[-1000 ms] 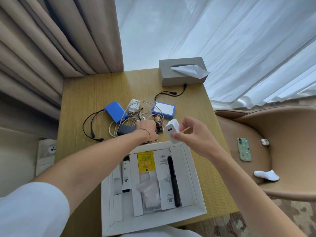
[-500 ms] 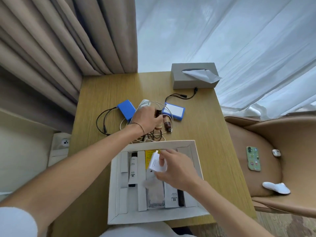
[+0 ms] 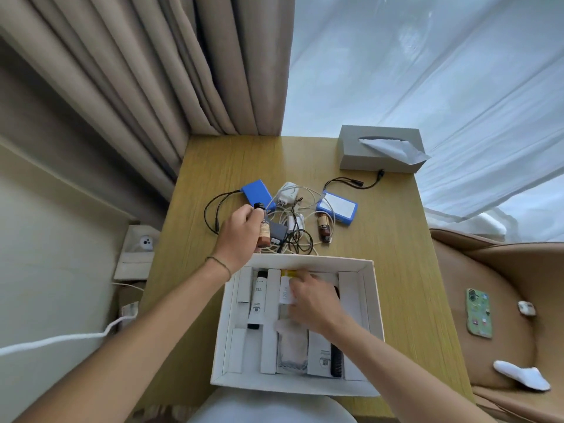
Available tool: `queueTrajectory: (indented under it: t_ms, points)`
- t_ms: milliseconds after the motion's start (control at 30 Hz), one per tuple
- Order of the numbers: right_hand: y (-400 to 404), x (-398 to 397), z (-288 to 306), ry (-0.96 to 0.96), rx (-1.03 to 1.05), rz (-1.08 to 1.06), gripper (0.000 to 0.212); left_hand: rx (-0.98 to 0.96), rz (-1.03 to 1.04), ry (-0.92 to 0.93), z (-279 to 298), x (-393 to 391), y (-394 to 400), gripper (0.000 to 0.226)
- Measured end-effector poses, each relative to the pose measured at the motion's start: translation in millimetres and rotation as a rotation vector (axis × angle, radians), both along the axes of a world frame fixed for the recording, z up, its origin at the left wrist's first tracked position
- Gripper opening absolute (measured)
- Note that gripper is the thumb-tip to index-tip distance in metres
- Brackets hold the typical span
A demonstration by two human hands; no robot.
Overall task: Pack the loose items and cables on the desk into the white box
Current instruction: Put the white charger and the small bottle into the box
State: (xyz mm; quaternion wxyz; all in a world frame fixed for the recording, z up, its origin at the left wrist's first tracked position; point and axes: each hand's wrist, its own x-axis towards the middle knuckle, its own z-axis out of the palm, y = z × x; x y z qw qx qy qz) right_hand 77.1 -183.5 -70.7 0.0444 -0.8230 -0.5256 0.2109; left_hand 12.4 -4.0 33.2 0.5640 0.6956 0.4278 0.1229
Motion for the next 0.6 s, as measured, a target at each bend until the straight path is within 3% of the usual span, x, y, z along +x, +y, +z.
queueTrajectory:
  t_ms: [167,300,400,467,600]
  points:
    - [5.4,-3.0,3.9,-0.066,-0.038,0.055,0.025,-0.123,0.043,-0.014,-1.8,-23.8,-6.9,0.024]
    - [16.5,3.8,37.2,-0.078,0.27,-0.017,0.023,-0.193,0.097,-0.025,-3.0,-32.6,-11.5,0.024]
    - [35.6,33.2,63.3,-0.093,0.433,-0.199,0.021,-0.231,0.11,-0.021,-4.5,-35.7,-13.0,0.023]
    - [50.8,59.8,70.5,-0.073,0.407,-0.314,0.018,-0.253,0.118,-0.029,-5.6,-37.2,-12.9,0.022]
    - [77.6,112.5,50.3,-0.061,0.089,-0.434,0.017,-0.265,0.121,-0.036,-6.0,-39.8,-10.5,0.025]
